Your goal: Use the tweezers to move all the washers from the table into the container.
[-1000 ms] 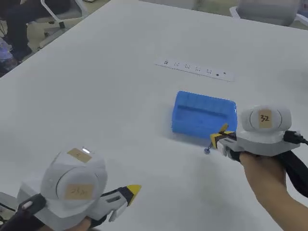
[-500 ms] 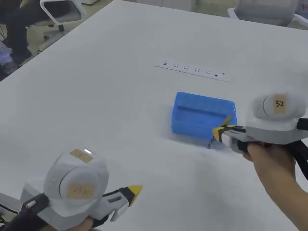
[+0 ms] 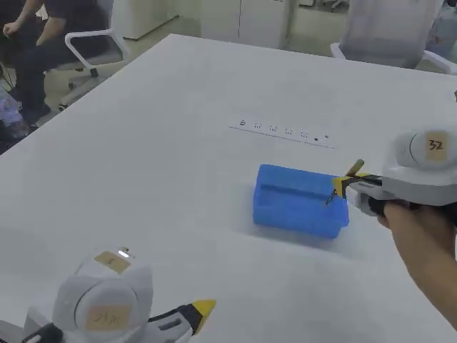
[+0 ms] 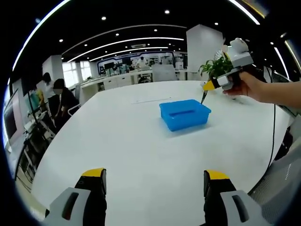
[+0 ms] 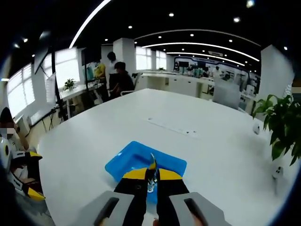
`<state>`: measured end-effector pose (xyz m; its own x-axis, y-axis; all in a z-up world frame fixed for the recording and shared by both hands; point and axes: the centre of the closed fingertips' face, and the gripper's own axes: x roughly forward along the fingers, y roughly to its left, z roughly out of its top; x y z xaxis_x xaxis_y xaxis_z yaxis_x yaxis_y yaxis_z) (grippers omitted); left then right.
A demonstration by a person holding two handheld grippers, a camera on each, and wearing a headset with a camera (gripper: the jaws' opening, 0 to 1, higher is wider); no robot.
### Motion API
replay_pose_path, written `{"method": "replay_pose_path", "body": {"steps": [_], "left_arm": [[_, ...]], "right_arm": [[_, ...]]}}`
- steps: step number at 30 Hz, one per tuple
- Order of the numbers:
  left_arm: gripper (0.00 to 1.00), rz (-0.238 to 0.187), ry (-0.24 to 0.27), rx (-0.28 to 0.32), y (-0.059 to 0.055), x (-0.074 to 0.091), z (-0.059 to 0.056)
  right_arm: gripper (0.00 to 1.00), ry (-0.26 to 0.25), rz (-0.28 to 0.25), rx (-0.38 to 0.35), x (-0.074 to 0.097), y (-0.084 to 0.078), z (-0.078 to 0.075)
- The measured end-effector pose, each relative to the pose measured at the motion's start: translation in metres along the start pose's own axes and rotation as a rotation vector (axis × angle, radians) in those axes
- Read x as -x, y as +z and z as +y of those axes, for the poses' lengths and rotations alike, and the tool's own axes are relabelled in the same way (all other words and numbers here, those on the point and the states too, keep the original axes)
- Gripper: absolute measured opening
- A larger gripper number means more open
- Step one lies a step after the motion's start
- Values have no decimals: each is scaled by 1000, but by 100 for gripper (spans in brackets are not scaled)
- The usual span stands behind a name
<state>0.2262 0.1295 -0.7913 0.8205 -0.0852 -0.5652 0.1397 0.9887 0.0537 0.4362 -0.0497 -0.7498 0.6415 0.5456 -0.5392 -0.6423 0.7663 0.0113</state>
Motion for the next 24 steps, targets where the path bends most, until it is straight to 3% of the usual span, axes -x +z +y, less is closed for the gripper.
{"method": "replay_pose_path", "body": {"steps": [4, 9, 15, 20, 24], "left_arm": [[86, -7, 4, 15, 11, 6, 3], [86, -73, 19, 1, 42, 20, 8], [85, -123, 3, -4, 69, 28, 7], [85, -174, -31, 1, 97, 34, 1], [80, -229, -86, 67, 118, 40, -8]], "right_arm": [[2, -14, 51, 5, -17, -15, -7], [2, -32, 100, 47, -27, -29, -12], [2, -45, 146, 60, -33, -44, -16], [2, -41, 177, 44, -32, -54, -17], [3, -40, 177, 31, -35, -59, -16]]}}
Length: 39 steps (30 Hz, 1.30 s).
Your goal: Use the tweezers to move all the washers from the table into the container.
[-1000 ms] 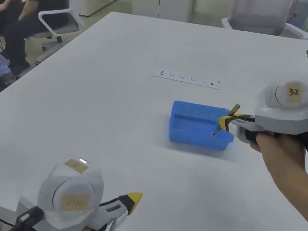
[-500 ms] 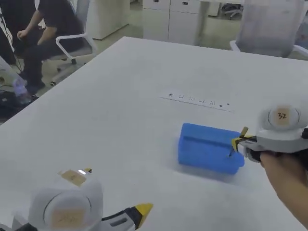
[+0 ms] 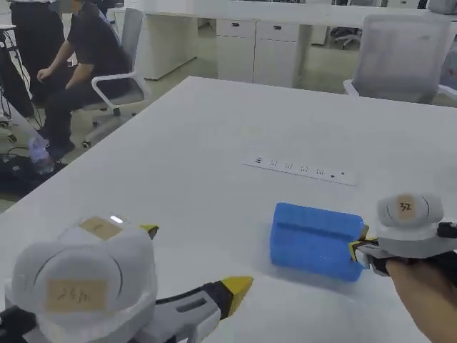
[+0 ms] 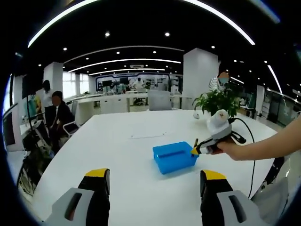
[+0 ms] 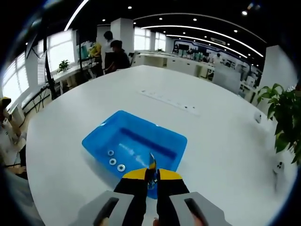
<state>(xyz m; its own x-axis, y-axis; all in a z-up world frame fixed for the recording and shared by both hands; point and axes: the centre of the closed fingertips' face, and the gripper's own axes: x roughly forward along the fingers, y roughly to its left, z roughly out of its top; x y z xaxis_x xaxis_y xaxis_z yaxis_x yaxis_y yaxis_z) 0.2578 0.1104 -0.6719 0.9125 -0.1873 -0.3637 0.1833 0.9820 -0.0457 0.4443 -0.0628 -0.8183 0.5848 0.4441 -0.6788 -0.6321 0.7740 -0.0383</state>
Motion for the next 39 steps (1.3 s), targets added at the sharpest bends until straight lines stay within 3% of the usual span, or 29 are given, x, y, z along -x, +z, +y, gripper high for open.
{"method": "replay_pose_path", "body": {"steps": [3, 6, 11, 16, 18, 20, 22, 24, 26, 28, 29, 32, 33, 36, 38, 39], "left_arm": [[78, -7, -22, 26, 7, 0, -4], [72, 26, -61, -22, 7, 0, -14], [61, 38, -128, -25, 13, -1, -29], [40, 13, -210, -24, 33, -3, -48], [34, 6, -258, -29, 39, -4, -56], [24, 16, -290, -49, 43, -8, -59], [15, 16, -349, -52, 48, -10, -67], [11, 28, -445, -66, 51, -11, -79], [5, 9, -520, -24, 60, -12, -89], [0, 15, -603, -10, 66, -10, -99], [0, 3, -615, -19, 70, -11, -101], [0, -20, -685, -79, 80, -12, -113], [0, -27, -702, -82, 82, -12, -116], [4, -34, -826, -72, 90, -8, -136], [6, -43, -868, -107, 91, -8, -145], [7, -41, -870, -113, 91, -10, -147]], "right_arm": [[3, 0, 1, 13, -1, 1, 1], [3, 2, 3, 11, -3, 3, -2], [4, -2, 15, 22, -3, 4, -4], [4, -25, -93, 10, 21, 34, -9], [4, 26, -153, -7, 38, 49, 2], [4, 36, -197, 16, 55, 60, 8], [3, 86, -235, 33, 76, 70, 23], [3, 105, -280, 50, 97, 78, 32], [3, 160, -308, 74, 117, 83, 47], [3, 205, -322, 91, 134, 85, 61], [3, 228, -327, 108, 141, 85, 68], [3, 323, -332, 124, 161, 84, 90], [3, 357, -334, 126, 165, 83, 96], [3, 428, -321, 140, 178, 77, 113], [3, 452, -311, 165, 181, 73, 120], [3, 500, -295, 183, 184, 69, 129]]}}
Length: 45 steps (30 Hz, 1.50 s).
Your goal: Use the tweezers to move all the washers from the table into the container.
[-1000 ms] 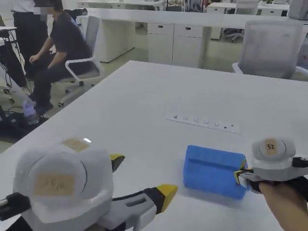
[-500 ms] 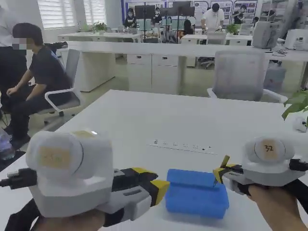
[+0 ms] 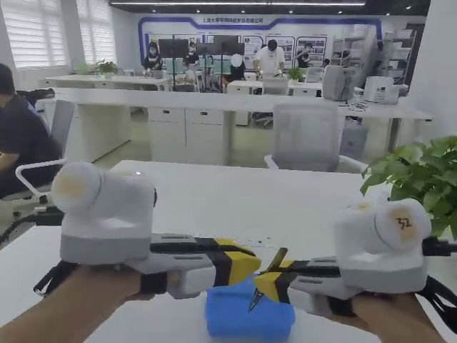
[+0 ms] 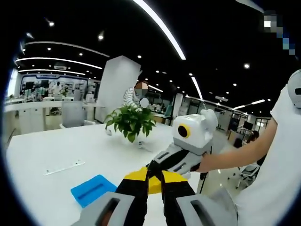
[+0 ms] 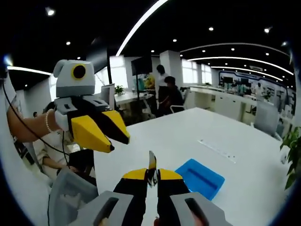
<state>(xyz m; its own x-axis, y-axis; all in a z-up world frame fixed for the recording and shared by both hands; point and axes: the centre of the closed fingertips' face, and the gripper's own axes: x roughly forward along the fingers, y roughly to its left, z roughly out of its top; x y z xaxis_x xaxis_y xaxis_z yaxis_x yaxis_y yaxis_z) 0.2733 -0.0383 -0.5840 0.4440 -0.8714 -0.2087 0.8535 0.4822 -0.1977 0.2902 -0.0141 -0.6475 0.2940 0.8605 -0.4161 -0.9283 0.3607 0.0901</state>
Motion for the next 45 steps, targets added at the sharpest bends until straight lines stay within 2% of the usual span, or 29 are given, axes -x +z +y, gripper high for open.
{"method": "replay_pose_path", "body": {"steps": [1, 3, 5, 6, 7, 8, 10, 11, 12, 13, 14, 15, 18, 21, 23, 25, 27, 28, 31, 33, 34, 35, 40, 41, 43, 45], "left_arm": [[8, 2, 5, -1, 0, -3, 2], [10, 13, 14, -13, -1, -8, 6], [12, 42, -16, -56, -6, -12, 4], [13, 50, -35, -54, -8, -14, 2], [14, 75, -75, -51, -13, -16, -2], [13, 91, -97, -58, -17, -19, -4], [6, 142, -92, -70, -27, -21, -1], [0, 149, -81, -93, -30, -24, 1], [0, 140, -90, -104, -29, -26, 0], [0, 150, -118, -136, -32, -26, -4], [0, 154, -108, -133, -34, -28, -3], [0, 164, -77, -171, -37, -28, 6], [0, 191, -57, -186, -45, -30, 13], [0, 212, -35, -227, -54, -33, 20], [0, 249, -30, -280, -65, -35, 25], [0, 290, -28, -301, -79, -37, 31], [0, 320, -34, -305, -92, -39, 36], [0, 360, -36, -323, -102, -39, 41], [0, 431, -45, -368, -128, -39, 46], [0, 459, -46, -373, -145, -42, 49], [0, 467, -46, -375, -149, -42, 50], [0, 483, -45, -378, -158, -43, 53], [0, 552, -55, -401, -187, -43, 61], [0, 579, -60, -414, -195, -41, 63], [0, 605, -71, -412, -207, -40, 64], [0, 652, -69, -457, -217, -37, 69]], "right_arm": [[3, 17, 15, -5, 0, -2, 4], [3, 22, 37, 35, -1, -8, 9], [3, 28, 64, 63, -2, -14, 13], [3, 27, 62, 65, -3, -15, 13], [3, 33, 70, 67, -4, -16, 14], [3, 34, 77, 69, -4, -18, 14], [3, 27, 85, 78, -4, -21, 12], [3, 18, 97, 76, -5, -24, 10], [3, 25, 96, 79, -6, -25, 10], [3, 24, 102, 81, -6, -28, 9], [4, 25, 105, 81, -6, -30, 9], [3, 19, 116, 80, -7, -36, 7], [4, 9, 145, 91, -9, -46, 2], [4, -8, 173, 111, -14, -55, -7], [4, -21, 219, 145, -19, -65, -14], [4, -42, 269, 212, -24, -77, -22], [4, -56, 304, 230, -31, -89, -25], [4, -64, 321, 242, -36, -98, -27], [5, -62, 348, 230, -47, -117, -29], [5, -60, 379, 179, -52, -133, -31], [6, -62, 389, 176, -54, -139, -33], [6, -64, 395, 180, -57, -143, -34], [6, -67, 460, 203, -68, -167, -33], [6, -67, 464, 210, -69, -171, -32], [7, -72, 469, 210, -70, -178, -30], [8, -69, 466, 218, -71, -183, -28]]}}
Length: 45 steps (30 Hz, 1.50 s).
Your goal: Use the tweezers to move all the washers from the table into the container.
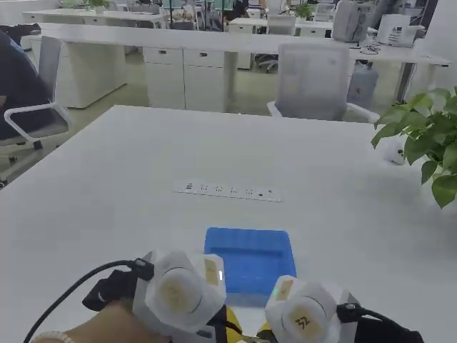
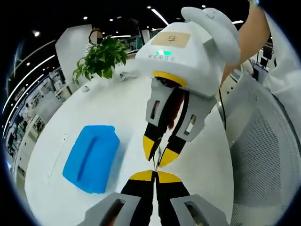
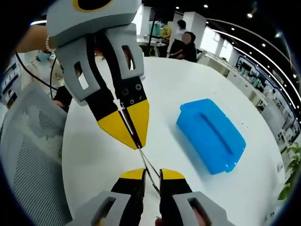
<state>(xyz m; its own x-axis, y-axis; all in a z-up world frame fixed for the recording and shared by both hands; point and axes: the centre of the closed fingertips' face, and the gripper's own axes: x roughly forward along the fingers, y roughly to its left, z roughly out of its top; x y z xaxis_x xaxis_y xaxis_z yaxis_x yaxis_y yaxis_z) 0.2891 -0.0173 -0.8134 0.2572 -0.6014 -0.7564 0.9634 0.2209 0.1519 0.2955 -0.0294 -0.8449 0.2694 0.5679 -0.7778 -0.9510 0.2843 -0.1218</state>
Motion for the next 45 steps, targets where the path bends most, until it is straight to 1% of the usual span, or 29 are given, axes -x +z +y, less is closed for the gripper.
{"method": "replay_pose_path", "body": {"steps": [1, 4, 6, 7, 9, 10, 11, 12, 18, 20, 22, 24, 26, 27, 29, 30, 31, 32, 33, 34, 35, 36, 37, 38, 40, 41, 42, 44, 45], "left_arm": [[0, 26, -10, -5, -6, -2, -2], [0, 20, -22, 18, -11, -7, -1], [0, 43, -22, 16, -18, -12, 0], [0, 62, -31, 13, -23, -15, 0], [0, 87, -49, -1, -31, -21, -1], [0, 99, -50, -12, -34, -25, 0], [0, 109, -65, -18, -37, -27, -1], [0, 131, -86, -3, -42, -32, -4], [0, 176, -95, -13, -53, -41, -5], [0, 163, -87, 8, -52, -41, -4], [0, 169, -69, 40, -54, -40, -4], [0, 175, -77, 74, -55, -38, -9], [9, 152, -57, 98, -52, -34, -11], [9, 151, -57, 98, -52, -31, -16], [12, 165, -12, 101, -55, -24, -16], [14, 159, 4, 125, -54, -21, -16], [17, 137, 25, 183, -52, -18, -16], [19, 99, 50, 257, -47, -12, -15], [22, 68, 62, 293, -44, -8, -15], [24, 26, 93, 363, -39, -1, -14], [26, 1, 116, 409, -36, 4, -12], [29, -38, 132, 467, -32, 12, -13], [33, -52, 150, 505, -32, 16, -12], [35, -45, 172, 537, -35, 20, -11], [37, -60, 190, 529, -36, 29, -11], [38, -71, 236, 539, -38, 37, -7], [39, -94, 281, 562, -38, 45, -3], [48, -136, 323, 595, -36, 55, 1], [53, -156, 362, 630, -38, 62, 5]], "right_arm": [[9, -7, 6, 0, -1, -4, 1], [13, -14, 20, 7, 0, -14, 3], [14, -34, 16, -11, 6, -20, 1], [15, -33, 3, -65, 10, -22, 2], [19, -21, -18, -136, 15, -25, 5], [20, -19, -37, -202, 20, -26, 5], [21, -31, -48, -242, 23, -27, 3], [22, -45, -72, -285, 30, -28, 2], [24, -108, -152, -451, 58, -30, -5], [24, -128, -164, -492, 65, -32, -7], [25, -150, -184, -520, 74, -34, -9], [27, -173, -198, -537, 81, -35, -11], [27, -196, -220, -562, 91, -34, -14], [26, -201, -241, -584, 96, -32, -16], [27, -226, -278, -625, 104, -31, -20], [28, -228, -283, -631, 107, -32, -21], [28, -230, -287, -637, 108, -32, -22], [29, -235, -291, -642, 111, -31, -22], [29, -240, -293, -642, 112, -31, -23], [30, -246, -296, -640, 113, -30, -23], [31, -254, -301, -634, 114, -30, -23], [32, -258, -307, -632, 115, -29, -23], [34, -258, -317, -632, 116, -28, -23], [37, -256, -320, -634, 116, -27, -23], [43, -257, -327, -636, 116, -27, -23], [46, -261, -331, -631, 116, -27, -23], [49, -277, -335, -619, 116, -27, -25], [55, -293, -336, -612, 118, -27, -27], [57, -300, -343, -612, 119, -27, -28]]}}
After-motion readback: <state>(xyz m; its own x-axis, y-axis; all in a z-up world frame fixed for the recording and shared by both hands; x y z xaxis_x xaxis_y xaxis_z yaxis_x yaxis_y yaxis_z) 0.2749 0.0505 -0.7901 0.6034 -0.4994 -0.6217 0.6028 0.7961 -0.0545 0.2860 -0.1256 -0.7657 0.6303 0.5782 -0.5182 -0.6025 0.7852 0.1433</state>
